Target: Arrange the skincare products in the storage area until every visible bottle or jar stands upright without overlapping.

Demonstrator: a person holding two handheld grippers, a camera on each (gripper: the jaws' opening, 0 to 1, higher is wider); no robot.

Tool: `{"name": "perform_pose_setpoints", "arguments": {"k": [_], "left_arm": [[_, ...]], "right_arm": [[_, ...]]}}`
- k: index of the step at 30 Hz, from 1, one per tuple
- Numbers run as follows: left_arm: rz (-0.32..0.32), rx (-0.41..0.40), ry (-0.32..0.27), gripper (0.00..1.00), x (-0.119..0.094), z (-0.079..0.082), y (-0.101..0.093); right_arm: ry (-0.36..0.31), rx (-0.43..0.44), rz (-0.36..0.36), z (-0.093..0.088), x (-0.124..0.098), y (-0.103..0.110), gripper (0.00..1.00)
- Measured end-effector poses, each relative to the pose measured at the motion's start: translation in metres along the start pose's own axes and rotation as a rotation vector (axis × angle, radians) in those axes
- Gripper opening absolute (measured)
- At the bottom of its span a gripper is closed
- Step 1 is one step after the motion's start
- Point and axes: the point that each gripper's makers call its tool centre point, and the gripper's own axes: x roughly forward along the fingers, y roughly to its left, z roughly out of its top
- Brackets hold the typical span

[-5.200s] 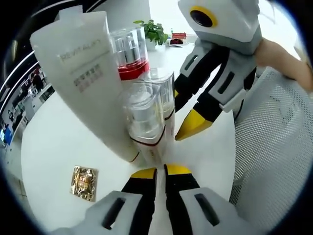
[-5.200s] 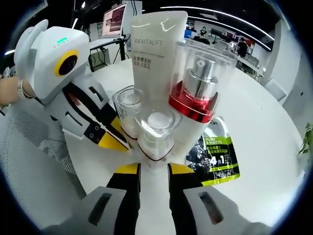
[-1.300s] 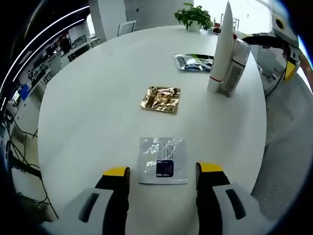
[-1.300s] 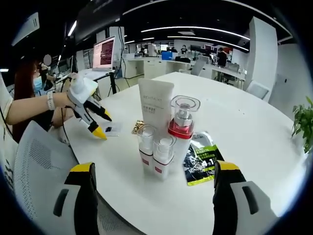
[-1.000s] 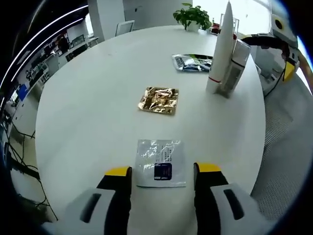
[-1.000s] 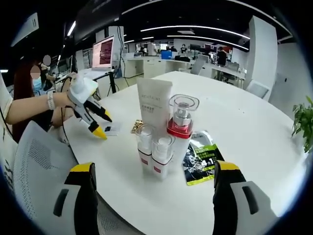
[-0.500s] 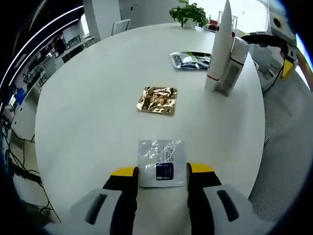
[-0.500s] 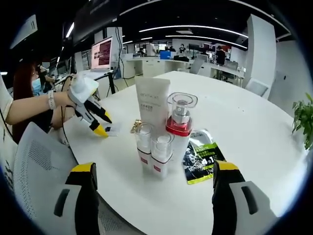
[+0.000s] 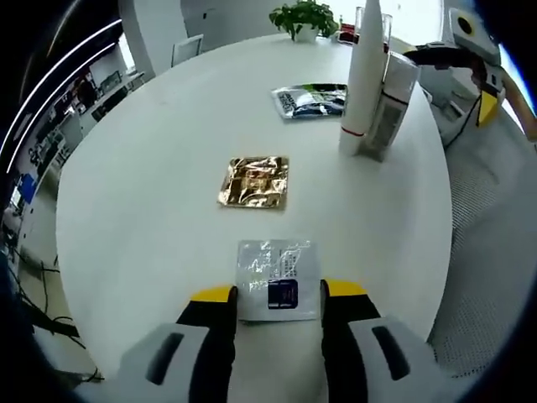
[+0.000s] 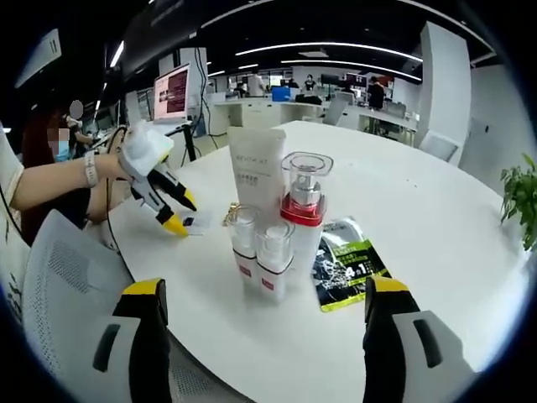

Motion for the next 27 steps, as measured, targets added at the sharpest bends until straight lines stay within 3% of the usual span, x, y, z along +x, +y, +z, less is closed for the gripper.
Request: {"name": "perform_pose_setpoints", "arguments": {"k": [10,12,13,19,27], "left_arm": [[-0.021,0.046,0.007,0.39,0.003,0.005,-0.006],[-0.026,0.068,0.006,0.39,0.003,0.006,-0.005],[-0.037,0.123,-0.003,0.39,0.003,0.008,-0.008],[-0.057,0.126,0.006,0.39,0.003,0.007,-0.007],[-0.117,0.202,0.013,0.39,0.001,0.003,-0.01]], "right_arm": [[-0.001,0.006,0.0,-0.002,0.0,-0.001,0.96],[-0.001,0.005,0.002,-0.002,0.0,0.0,0.96],[0.0,0.005,0.003,-0.002,0.0,0.0,0.96],[0.002,0.006,0.012,-0.003,0.001,-0.002,0.96],[0.029,-0.009,-0.004,-0.009,0.0,-0.021,0.94]]}}
